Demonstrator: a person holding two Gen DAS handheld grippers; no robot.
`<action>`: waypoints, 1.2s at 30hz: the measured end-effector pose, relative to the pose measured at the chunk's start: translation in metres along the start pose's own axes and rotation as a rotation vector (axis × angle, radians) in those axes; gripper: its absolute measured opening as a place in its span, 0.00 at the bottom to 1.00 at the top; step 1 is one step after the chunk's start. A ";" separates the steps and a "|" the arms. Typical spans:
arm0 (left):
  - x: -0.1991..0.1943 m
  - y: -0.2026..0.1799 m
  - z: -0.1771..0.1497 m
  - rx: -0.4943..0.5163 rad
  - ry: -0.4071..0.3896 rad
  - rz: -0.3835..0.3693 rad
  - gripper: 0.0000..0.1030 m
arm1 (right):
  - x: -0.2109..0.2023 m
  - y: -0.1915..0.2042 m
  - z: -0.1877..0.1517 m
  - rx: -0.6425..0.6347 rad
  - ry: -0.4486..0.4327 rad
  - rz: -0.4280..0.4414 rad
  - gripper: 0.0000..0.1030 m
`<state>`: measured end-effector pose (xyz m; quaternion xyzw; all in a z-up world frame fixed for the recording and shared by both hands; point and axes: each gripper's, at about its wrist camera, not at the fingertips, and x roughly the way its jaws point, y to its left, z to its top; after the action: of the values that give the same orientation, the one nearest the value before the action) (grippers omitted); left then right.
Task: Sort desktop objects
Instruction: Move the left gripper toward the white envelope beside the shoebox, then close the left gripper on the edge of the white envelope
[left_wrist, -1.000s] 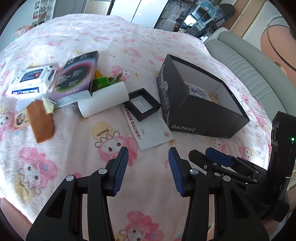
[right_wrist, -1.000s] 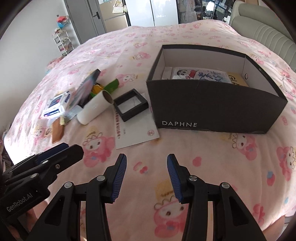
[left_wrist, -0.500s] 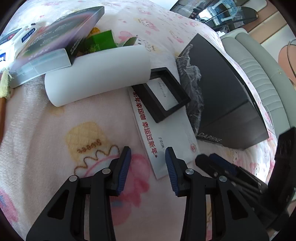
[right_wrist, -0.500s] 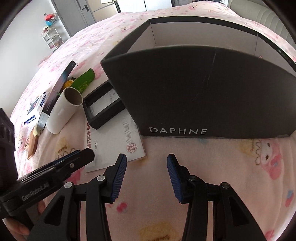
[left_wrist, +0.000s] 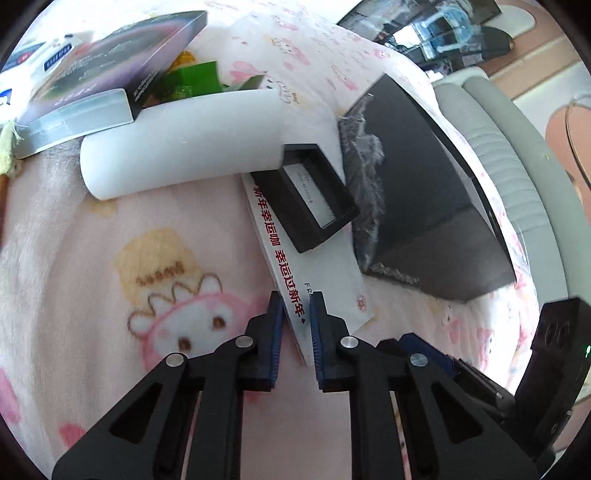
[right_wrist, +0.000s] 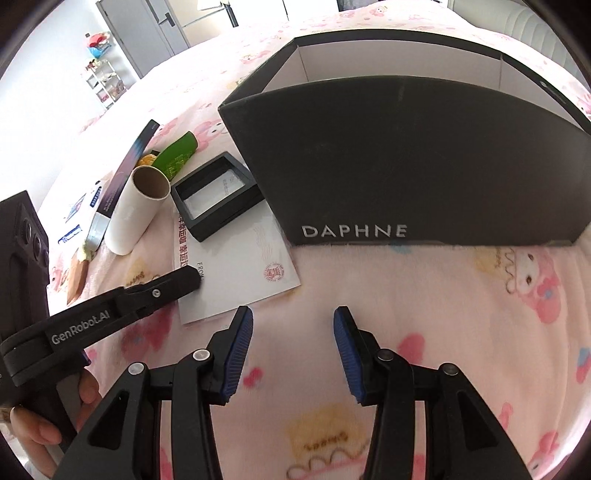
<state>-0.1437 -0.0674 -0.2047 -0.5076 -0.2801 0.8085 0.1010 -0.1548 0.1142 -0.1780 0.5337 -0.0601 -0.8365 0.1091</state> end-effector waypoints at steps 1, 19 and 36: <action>-0.002 -0.003 -0.003 0.008 0.001 0.001 0.12 | -0.002 -0.001 -0.002 0.005 0.000 0.003 0.40; -0.009 -0.004 -0.028 -0.018 0.027 0.052 0.24 | -0.017 -0.006 -0.042 0.055 0.061 0.057 0.40; -0.055 0.004 -0.082 -0.110 0.022 0.020 0.13 | -0.025 0.000 -0.054 0.044 0.070 0.111 0.41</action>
<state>-0.0460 -0.0666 -0.1921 -0.5239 -0.3177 0.7874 0.0681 -0.0959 0.1208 -0.1784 0.5607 -0.1043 -0.8084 0.1456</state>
